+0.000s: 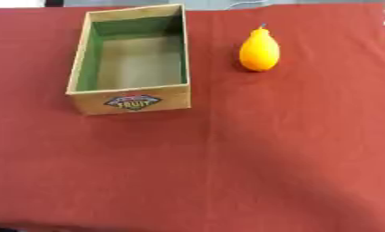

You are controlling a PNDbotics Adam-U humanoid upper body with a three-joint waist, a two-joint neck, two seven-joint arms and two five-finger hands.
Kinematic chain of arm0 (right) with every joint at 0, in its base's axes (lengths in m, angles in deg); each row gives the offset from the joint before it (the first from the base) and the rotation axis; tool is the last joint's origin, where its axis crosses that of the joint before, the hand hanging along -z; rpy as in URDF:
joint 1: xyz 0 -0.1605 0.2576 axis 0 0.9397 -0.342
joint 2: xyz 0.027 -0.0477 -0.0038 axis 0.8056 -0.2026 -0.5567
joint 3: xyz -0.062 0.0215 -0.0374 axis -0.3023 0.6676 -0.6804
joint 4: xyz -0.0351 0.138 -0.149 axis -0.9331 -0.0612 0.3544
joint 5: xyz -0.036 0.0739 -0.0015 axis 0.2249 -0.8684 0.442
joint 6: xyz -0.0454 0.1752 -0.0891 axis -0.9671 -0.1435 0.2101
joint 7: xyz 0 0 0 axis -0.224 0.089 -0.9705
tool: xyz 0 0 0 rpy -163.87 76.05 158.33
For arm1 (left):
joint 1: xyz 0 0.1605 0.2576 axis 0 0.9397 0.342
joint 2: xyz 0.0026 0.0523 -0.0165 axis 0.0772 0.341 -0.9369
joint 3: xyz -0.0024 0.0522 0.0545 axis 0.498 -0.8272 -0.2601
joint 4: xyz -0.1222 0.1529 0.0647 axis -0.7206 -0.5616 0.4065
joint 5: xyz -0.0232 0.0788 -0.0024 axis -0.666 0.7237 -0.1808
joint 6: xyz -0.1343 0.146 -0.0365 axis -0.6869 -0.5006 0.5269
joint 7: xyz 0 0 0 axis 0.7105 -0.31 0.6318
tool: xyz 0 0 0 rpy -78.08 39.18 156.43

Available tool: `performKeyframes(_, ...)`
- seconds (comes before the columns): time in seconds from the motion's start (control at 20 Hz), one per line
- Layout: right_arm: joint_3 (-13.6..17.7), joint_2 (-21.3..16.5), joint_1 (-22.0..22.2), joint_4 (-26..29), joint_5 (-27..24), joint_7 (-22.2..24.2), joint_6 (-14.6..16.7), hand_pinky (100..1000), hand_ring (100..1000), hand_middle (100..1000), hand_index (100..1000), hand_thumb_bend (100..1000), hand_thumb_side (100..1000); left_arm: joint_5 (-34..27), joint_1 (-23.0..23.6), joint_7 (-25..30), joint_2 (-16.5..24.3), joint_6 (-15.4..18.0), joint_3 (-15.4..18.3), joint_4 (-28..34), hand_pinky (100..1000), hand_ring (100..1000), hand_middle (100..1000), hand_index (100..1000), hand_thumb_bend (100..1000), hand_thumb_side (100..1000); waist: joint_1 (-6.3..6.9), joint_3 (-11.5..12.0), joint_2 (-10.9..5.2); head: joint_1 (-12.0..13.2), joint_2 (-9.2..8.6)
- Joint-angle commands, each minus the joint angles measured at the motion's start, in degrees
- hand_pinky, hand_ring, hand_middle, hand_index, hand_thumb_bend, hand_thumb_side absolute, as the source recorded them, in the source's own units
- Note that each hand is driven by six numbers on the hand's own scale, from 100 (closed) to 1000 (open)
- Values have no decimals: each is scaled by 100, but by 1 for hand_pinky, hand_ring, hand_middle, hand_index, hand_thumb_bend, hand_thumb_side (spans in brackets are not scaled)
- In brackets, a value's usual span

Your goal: Pick up objects on the table and place them in the box.

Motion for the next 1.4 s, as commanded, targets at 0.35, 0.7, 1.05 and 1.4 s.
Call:
performKeyframes(0.35,-498,-355,-1091,-1384,1131,1045,61,827,785,688,878,100,916,-2,-15,35,178,-25,-14,108,557,567,626,759,111,869,-43,6,-176,-58,29)
performKeyframes(0.7,-677,-9,-1722,-3275,2371,2174,764,851,835,773,938,100,1000,6,-3,52,190,-38,-24,108,557,568,626,759,110,867,-41,6,-231,-53,40)
performKeyframes(1.05,-682,496,-2231,-4629,3461,3476,1372,872,886,825,999,226,1000,7,2,60,186,-43,-27,108,558,568,626,760,111,868,-19,21,-262,-44,33)
performKeyframes(1.4,-730,928,-2558,-5395,4019,4257,1845,885,906,846,1000,516,887,-1,-3,70,173,-42,-33,108,557,568,626,759,111,868,-3,21,-258,-65,3)
